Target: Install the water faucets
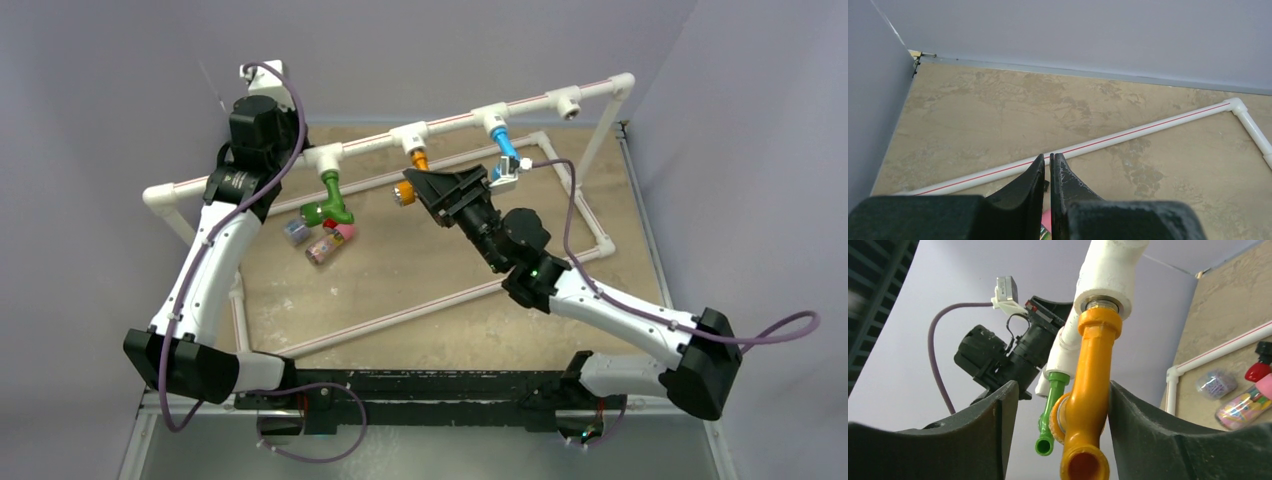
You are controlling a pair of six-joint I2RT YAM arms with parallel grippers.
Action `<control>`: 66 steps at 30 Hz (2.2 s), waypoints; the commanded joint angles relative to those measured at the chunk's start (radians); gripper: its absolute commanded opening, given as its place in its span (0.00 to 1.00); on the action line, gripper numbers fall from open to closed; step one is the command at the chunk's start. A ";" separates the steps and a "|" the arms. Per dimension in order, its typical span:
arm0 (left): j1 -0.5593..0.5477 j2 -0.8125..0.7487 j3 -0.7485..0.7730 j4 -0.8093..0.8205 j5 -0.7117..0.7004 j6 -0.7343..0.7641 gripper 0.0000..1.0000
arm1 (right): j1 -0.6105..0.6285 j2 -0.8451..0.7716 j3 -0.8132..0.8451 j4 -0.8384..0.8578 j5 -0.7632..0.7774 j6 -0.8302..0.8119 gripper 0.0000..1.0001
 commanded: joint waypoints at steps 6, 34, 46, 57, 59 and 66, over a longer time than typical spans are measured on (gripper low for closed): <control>-0.022 -0.017 -0.032 -0.176 0.060 0.001 0.08 | -0.058 -0.196 0.002 -0.208 0.158 -0.262 0.75; -0.022 -0.011 -0.029 -0.181 0.062 0.005 0.08 | -0.058 -0.358 0.310 -0.732 -0.205 -1.820 0.74; -0.022 -0.012 -0.029 -0.184 0.062 0.012 0.08 | 0.174 -0.290 0.310 -0.791 -0.058 -2.303 0.74; -0.022 -0.022 -0.035 -0.187 0.064 0.012 0.08 | 0.326 -0.223 0.163 -0.593 0.175 -2.648 0.76; -0.022 -0.024 -0.036 -0.186 0.063 0.013 0.08 | 0.326 -0.209 0.126 -0.512 0.210 -2.701 0.75; -0.022 -0.028 -0.045 -0.181 0.075 0.010 0.08 | 0.325 -0.120 0.091 -0.294 0.284 -2.783 0.74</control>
